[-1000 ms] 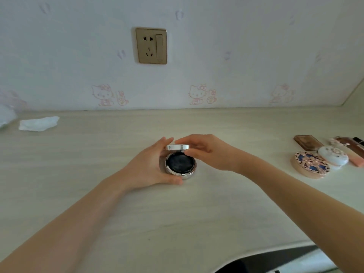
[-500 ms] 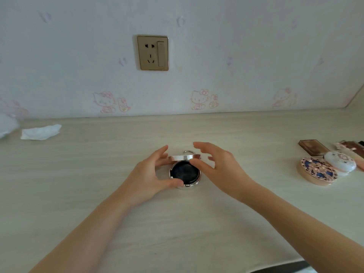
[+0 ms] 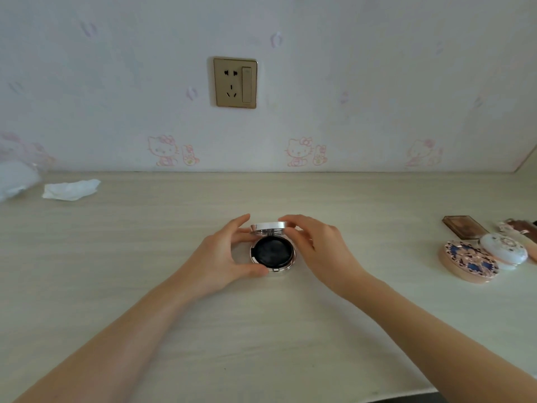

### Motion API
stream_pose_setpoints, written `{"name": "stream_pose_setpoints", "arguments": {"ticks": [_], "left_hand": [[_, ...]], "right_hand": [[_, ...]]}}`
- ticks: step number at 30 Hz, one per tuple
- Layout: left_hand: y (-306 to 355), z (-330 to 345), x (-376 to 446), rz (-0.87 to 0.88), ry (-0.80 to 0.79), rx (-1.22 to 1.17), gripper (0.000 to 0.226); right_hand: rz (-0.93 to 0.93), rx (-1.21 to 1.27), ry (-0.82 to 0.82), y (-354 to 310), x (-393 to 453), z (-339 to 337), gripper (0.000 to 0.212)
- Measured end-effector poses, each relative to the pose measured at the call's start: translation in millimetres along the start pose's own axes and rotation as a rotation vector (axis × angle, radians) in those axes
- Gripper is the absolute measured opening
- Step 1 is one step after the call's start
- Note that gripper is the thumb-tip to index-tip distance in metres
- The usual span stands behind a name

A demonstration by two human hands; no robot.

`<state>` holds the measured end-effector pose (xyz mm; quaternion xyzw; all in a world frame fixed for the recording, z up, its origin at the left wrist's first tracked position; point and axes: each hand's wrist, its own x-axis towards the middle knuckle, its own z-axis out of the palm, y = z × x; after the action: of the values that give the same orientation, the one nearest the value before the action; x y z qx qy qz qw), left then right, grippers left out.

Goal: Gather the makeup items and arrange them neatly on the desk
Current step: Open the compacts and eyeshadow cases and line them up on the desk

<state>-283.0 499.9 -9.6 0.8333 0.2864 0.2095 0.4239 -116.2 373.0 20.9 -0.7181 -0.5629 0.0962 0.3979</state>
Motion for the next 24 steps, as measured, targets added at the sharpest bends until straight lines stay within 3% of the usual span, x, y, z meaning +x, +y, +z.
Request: {"name": "stream_pose_setpoints", "arguments": {"ticks": [9,12,16,21,24], "left_hand": [[-1.1,-0.8,0.0,0.037,-0.004,0.006,0.109],[-0.6,-0.5,-0.3,0.045,-0.005,0.023,0.107],[-1.6,-0.5,0.8,0.059,0.025,0.070,0.104],[-0.8,-0.1,-0.5,0.028,0.107,0.080,0.098],[0.3,1.2,0.7,0.021,0.169,0.099,0.078]], "right_hand": [[0.133,0.078,0.047,-0.1,2.0,9.4,0.025],[0.234,0.127,0.059,2.4,-6.4,14.8,0.049],[0.250,0.014,0.029,8.5,-25.0,20.1,0.070],[0.075,-0.168,-0.002,4.1,-25.9,26.4,0.040],[0.041,-0.184,-0.022,4.0,-11.4,28.4,0.036]]}}
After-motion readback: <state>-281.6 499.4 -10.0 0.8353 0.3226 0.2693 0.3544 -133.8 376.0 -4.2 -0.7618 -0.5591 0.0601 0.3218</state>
